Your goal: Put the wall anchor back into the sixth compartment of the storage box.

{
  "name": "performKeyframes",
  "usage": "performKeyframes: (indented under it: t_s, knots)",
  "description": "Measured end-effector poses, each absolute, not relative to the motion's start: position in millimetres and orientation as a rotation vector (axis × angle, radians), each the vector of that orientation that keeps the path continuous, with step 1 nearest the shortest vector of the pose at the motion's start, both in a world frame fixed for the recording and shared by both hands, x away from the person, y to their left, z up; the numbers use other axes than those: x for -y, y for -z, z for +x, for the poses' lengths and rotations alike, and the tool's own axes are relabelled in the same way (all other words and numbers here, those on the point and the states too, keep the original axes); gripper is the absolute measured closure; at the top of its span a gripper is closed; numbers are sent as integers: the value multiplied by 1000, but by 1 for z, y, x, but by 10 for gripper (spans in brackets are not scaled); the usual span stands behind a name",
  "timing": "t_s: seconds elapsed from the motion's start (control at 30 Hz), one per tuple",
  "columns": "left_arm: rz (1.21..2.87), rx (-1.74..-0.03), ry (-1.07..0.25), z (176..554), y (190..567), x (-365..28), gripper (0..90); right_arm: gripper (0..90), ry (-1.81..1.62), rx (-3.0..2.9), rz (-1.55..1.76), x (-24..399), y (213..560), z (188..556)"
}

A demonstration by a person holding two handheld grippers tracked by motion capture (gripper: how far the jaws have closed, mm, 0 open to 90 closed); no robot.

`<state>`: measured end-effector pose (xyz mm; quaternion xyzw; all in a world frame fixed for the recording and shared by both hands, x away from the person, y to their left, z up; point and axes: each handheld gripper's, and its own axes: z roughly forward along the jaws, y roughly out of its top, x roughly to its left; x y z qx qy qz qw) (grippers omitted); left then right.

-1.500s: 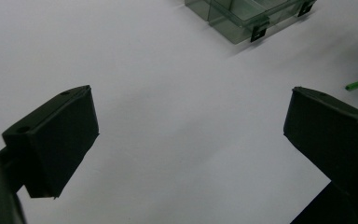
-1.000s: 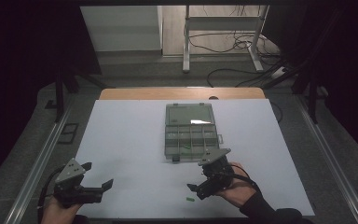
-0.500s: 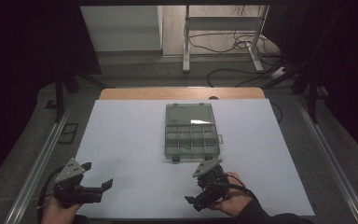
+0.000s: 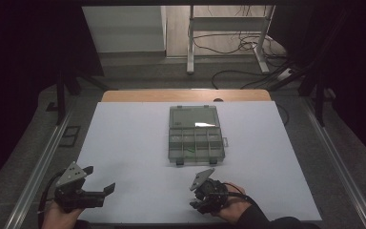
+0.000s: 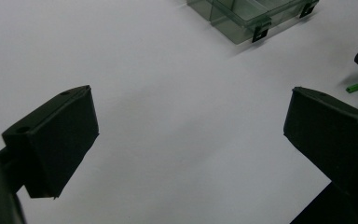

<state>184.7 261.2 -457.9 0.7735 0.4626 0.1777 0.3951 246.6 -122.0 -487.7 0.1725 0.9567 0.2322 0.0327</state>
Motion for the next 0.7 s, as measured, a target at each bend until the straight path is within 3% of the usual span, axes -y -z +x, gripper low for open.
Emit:
performKeyframes:
  t_s: [0.13,0.5,0.7]
  knots:
    - [1964,-1172,-452,185,458,-261,34,676,-689,-2974,507,120,491,247]
    - [1964,-1170,-452,185,458,-261,34,817,-606,-2998,447,111,504,249]
    - [1964,-1169,-453,184,458,-261,34,821,-607,-3005,442,110,502,249]
